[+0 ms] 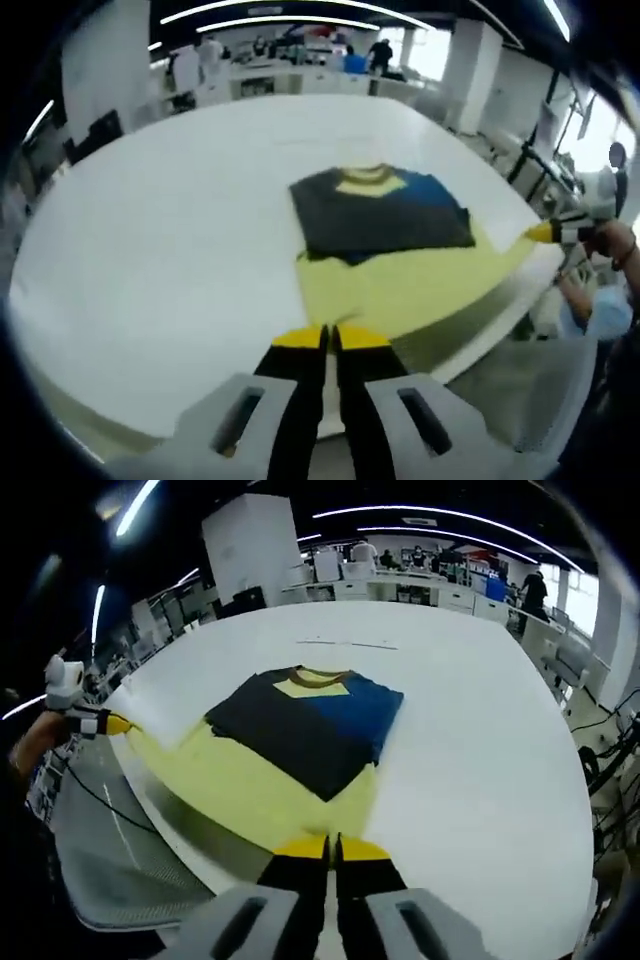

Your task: Fold the garment on the visible template until the final outline fits inside the template.

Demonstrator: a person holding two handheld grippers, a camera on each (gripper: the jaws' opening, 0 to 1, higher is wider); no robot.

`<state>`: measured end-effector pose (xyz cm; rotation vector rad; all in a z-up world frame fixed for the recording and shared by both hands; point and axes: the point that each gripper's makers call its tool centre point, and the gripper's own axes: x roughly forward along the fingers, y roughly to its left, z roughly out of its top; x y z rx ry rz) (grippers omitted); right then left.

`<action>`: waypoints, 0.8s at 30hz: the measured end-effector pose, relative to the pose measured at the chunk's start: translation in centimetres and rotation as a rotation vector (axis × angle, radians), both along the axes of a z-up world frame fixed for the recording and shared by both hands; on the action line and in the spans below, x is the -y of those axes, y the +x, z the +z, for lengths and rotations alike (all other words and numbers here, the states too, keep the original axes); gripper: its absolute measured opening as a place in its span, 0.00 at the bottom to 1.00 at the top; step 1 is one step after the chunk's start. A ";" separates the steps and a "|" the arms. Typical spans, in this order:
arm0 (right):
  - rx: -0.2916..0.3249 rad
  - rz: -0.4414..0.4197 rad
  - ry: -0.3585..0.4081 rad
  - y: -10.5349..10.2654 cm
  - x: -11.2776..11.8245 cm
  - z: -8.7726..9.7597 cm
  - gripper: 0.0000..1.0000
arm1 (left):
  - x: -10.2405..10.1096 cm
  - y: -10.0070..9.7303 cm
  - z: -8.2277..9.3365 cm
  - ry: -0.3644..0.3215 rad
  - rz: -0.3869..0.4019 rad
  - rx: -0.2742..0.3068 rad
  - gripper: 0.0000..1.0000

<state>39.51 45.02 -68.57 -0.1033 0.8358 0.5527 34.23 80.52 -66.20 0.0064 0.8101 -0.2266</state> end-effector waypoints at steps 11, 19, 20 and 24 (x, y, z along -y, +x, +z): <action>0.060 0.010 0.016 4.4 -0.7 2.1 0.00 | -0.9 4.0 2.0 0.012 0.021 0.078 0.00; 0.111 -0.031 0.046 7.2 -0.7 3.5 0.00 | -1.0 6.7 3.2 0.020 0.022 0.129 0.00; 0.123 -0.038 0.056 7.8 -0.9 3.9 0.00 | -1.1 7.3 3.6 0.024 0.025 0.141 0.00; 0.157 -0.038 0.053 9.8 -1.0 4.8 0.00 | -1.3 9.2 4.7 0.018 0.031 0.191 0.00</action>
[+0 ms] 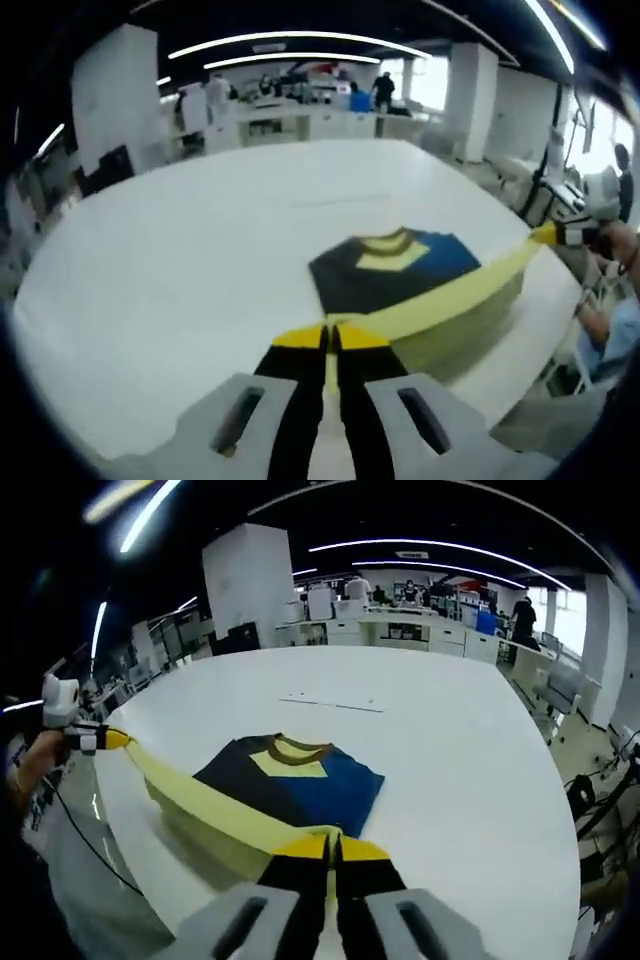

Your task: Fold the garment on the visible template until the final outline fits inside the template.

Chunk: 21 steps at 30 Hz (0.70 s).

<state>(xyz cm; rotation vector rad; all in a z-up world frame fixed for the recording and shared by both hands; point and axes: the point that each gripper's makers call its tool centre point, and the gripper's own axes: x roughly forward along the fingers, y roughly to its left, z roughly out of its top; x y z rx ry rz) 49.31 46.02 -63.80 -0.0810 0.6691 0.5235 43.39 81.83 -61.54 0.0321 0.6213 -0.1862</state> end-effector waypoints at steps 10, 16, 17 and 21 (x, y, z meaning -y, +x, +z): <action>0.072 -0.040 -0.004 4.8 -0.6 1.0 0.00 | 0.4 4.5 1.1 0.018 0.017 0.081 0.00; 0.105 -0.082 0.024 7.6 -1.0 1.7 0.00 | 0.2 7.1 1.8 0.005 0.046 0.119 0.00; 0.107 -0.089 0.030 8.0 -1.0 1.7 0.00 | 0.1 7.5 1.9 -0.003 0.053 0.125 0.00; 0.137 -0.098 0.040 9.9 -1.3 1.8 0.00 | -1.0 9.9 1.9 -0.022 0.082 0.143 0.00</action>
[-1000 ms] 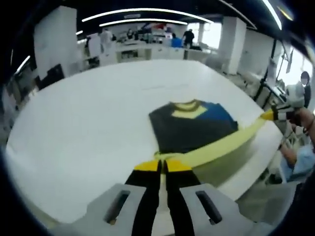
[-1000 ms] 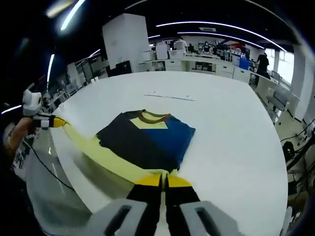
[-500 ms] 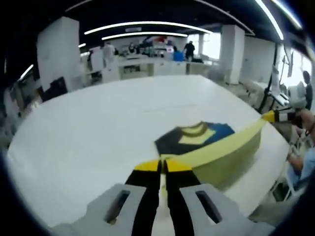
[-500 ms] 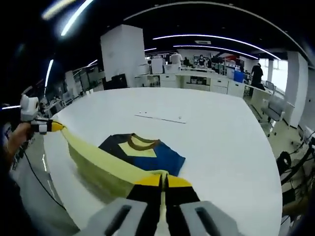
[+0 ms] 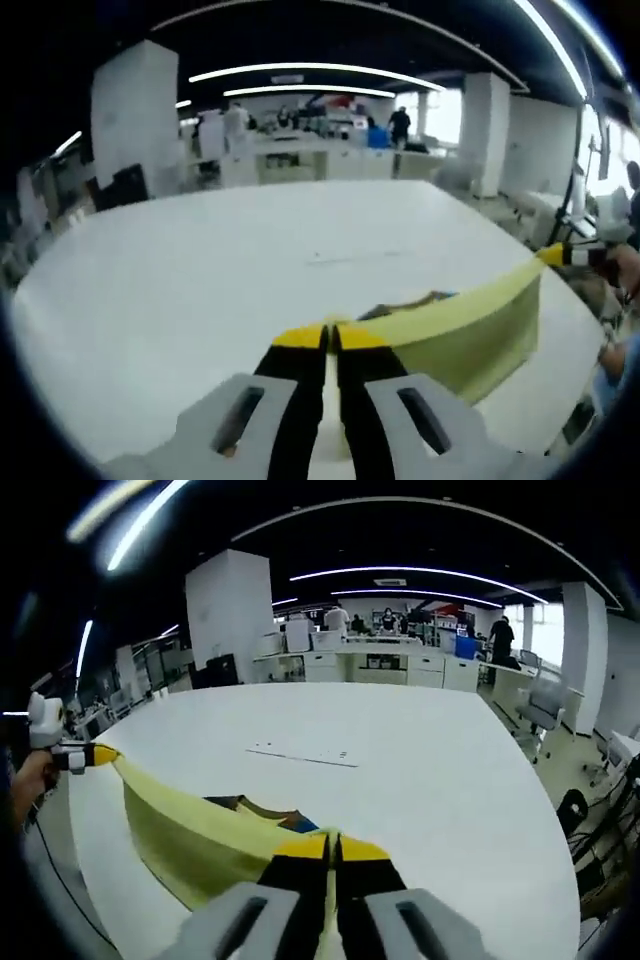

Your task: Fold the garment on the visible template until the final outline fits inside the template.

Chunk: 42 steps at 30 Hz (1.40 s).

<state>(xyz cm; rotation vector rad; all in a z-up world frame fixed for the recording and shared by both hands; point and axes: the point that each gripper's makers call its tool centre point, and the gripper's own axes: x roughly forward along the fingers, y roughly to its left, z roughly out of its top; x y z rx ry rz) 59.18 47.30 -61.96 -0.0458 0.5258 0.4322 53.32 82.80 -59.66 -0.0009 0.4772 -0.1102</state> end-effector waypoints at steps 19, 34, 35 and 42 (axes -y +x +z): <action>-0.006 -0.050 -0.011 7.0 -0.8 -5.4 0.00 | -1.6 7.1 -5.7 -0.061 0.116 -0.025 0.00; -0.106 -0.121 0.012 9.9 -1.5 -12.2 0.00 | -2.2 10.3 -13.5 -0.075 0.198 -0.125 0.00; -0.116 -0.124 0.009 10.1 -1.4 -12.6 0.00 | -2.3 10.4 -13.9 -0.065 0.201 -0.128 0.00; -0.137 -0.126 -0.023 10.2 -1.6 -14.3 0.00 | -3.0 11.0 -16.1 -0.081 0.231 -0.141 0.00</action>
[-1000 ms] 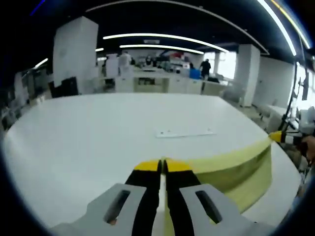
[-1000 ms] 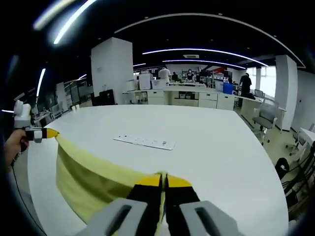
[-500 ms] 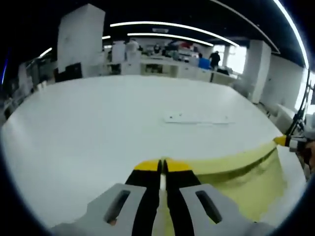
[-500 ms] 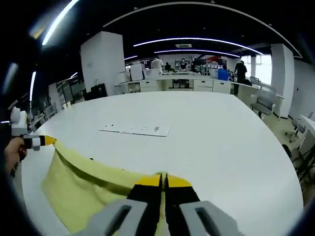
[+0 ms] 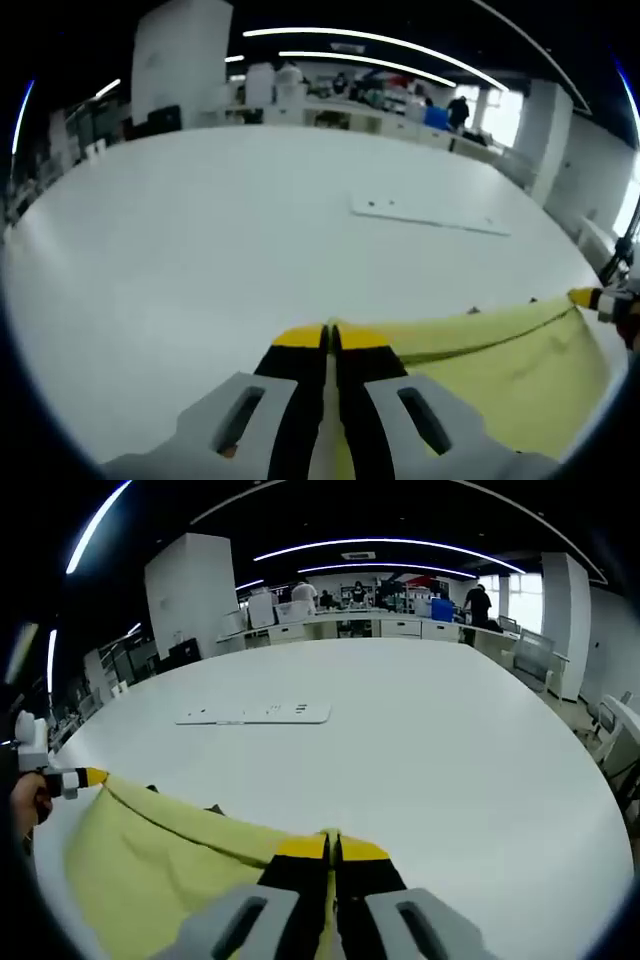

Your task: Fold the garment on the visible template until the final outline fits inside the template.

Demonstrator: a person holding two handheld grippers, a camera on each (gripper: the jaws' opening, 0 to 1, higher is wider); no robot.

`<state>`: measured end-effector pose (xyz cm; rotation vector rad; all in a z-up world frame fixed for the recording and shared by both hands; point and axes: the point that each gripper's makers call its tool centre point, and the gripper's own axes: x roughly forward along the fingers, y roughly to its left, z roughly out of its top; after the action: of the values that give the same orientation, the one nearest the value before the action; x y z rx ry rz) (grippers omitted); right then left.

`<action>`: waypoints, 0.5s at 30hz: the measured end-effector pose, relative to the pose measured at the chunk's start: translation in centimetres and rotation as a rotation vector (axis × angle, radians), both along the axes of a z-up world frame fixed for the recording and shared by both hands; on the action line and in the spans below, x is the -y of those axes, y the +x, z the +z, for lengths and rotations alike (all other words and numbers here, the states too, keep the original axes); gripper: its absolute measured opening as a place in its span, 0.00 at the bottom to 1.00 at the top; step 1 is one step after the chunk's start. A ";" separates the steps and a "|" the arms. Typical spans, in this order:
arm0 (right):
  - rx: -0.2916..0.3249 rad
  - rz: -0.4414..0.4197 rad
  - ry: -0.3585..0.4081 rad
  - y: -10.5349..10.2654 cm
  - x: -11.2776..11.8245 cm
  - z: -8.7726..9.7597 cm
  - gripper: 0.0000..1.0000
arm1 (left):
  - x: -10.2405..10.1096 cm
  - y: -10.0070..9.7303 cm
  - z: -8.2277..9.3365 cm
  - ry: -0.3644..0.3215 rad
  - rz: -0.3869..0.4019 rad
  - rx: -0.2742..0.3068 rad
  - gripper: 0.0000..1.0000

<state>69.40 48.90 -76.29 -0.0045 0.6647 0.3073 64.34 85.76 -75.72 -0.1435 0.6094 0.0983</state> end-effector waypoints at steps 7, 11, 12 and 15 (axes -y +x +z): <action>-0.016 0.006 -0.010 0.0 0.1 -0.6 0.00 | 0.0 0.3 -0.1 0.002 0.006 0.010 0.00; -0.007 0.020 -0.018 0.1 0.1 -0.7 0.00 | 0.1 0.3 -0.3 0.009 0.003 0.009 0.00; -0.007 0.021 -0.020 0.1 0.1 -0.7 0.00 | 0.2 0.4 -0.2 0.001 -0.001 0.011 0.00; 0.001 0.030 -0.027 0.5 0.1 -0.8 0.00 | 0.7 0.5 0.1 -0.053 -0.015 0.046 0.02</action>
<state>69.87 48.79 -77.10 -0.0408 0.6679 0.3269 64.83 85.02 -75.59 -0.1916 0.5675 0.0641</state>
